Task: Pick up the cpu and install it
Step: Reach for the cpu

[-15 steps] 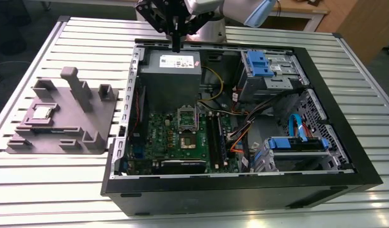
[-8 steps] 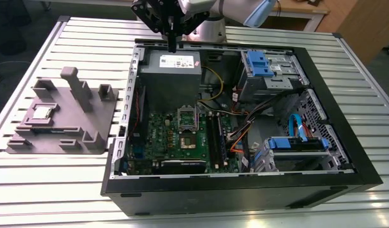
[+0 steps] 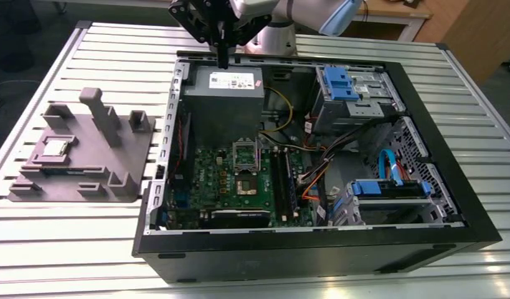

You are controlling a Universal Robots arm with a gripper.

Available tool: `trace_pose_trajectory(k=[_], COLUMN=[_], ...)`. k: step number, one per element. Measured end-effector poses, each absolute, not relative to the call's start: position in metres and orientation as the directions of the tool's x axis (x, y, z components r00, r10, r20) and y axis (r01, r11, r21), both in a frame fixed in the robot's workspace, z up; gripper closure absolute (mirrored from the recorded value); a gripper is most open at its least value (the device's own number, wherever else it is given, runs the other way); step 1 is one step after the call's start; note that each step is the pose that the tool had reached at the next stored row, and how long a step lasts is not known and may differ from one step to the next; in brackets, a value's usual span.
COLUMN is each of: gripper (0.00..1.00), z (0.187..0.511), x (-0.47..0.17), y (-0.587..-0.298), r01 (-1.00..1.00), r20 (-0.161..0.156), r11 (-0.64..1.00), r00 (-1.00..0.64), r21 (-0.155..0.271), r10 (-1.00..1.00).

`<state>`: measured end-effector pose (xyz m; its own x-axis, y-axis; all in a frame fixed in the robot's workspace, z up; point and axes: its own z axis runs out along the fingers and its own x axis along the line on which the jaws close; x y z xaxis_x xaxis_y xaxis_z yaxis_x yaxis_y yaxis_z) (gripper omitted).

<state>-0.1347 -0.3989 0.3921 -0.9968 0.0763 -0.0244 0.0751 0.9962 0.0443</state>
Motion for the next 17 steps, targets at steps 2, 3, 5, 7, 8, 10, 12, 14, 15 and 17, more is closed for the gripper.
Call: trace_pose_trajectory(k=[2,3,5,7,8,10,12,14,15,17], gripper=[0.90,0.90,0.90,0.90,0.90,0.90,0.90,0.90,0.90,0.90], z=[0.3921,0.3921,0.3920,0.3920,0.3919,0.3919,0.3919,0.3919,0.3919,0.3919], x=[-0.1365,-0.1374,-0.1395,-0.1414,-0.1421,-0.1425,-0.1426,-0.1427,-0.1431,-0.1443], y=[-0.3989,-0.3989,-0.3989,-0.3989,-0.3989,-0.3989,-0.3989,-0.3989,-0.3989,-0.3990], r01=[0.075,0.075,0.075,0.075,0.075,0.075,0.075,0.075,0.075,0.075], r20=[-0.024,-0.024,-0.024,-0.024,-0.024,-0.024,-0.024,-0.024,-0.024,-0.024], r11=[0.996,0.996,0.996,0.996,0.996,0.996,0.996,0.996,0.996,0.996], r00=[-0.997,-0.997,-0.997,-0.997,-0.997,-0.997,-0.997,-0.997,-0.997,-0.997], r21=[0.044,0.044,0.044,0.044,0.044,0.044,0.044,0.044,0.044,0.044], r10=[0.076,0.076,0.076,0.076,0.076,0.076,0.076,0.076,0.076,0.076])
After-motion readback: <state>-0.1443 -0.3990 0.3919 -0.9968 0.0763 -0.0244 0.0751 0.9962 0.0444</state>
